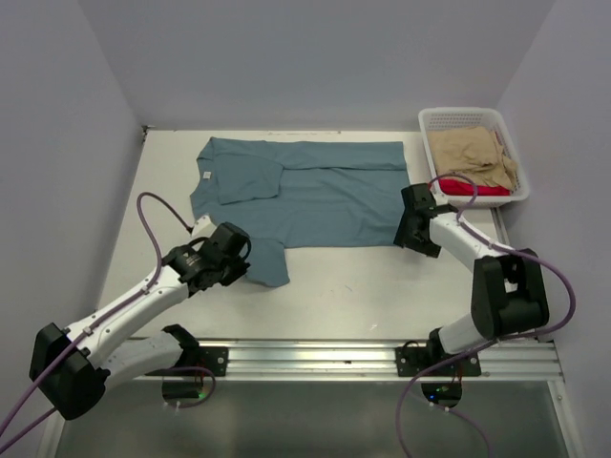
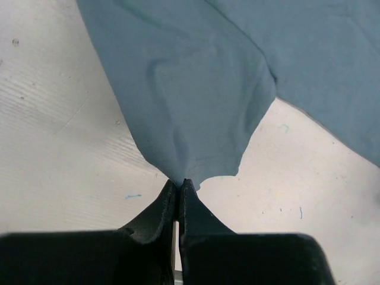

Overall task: Fold and stack the t-shirts
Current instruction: Fold the tshirt

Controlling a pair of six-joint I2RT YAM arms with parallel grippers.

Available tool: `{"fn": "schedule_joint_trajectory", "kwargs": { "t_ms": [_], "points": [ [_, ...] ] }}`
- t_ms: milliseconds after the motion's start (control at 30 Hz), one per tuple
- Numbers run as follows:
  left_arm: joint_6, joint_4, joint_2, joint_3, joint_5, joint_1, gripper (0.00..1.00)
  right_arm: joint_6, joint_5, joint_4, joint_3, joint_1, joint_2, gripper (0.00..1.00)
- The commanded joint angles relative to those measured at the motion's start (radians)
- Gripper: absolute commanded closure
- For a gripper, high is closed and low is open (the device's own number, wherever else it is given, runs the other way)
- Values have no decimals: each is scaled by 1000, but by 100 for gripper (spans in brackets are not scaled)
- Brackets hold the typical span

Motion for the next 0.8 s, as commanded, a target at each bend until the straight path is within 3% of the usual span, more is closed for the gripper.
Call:
{"fn": "schedule_joint_trajectory", "kwargs": {
  "t_ms": [0, 767],
  "points": [
    [63, -8, -15, 66, -30, -3, 100, 73, 16, 63, -27, -37, 44, 31],
    [120, 1, -34, 90, -17, -3, 100, 30, 33, 183, 48, -93, 170, 37]
  ]
}}
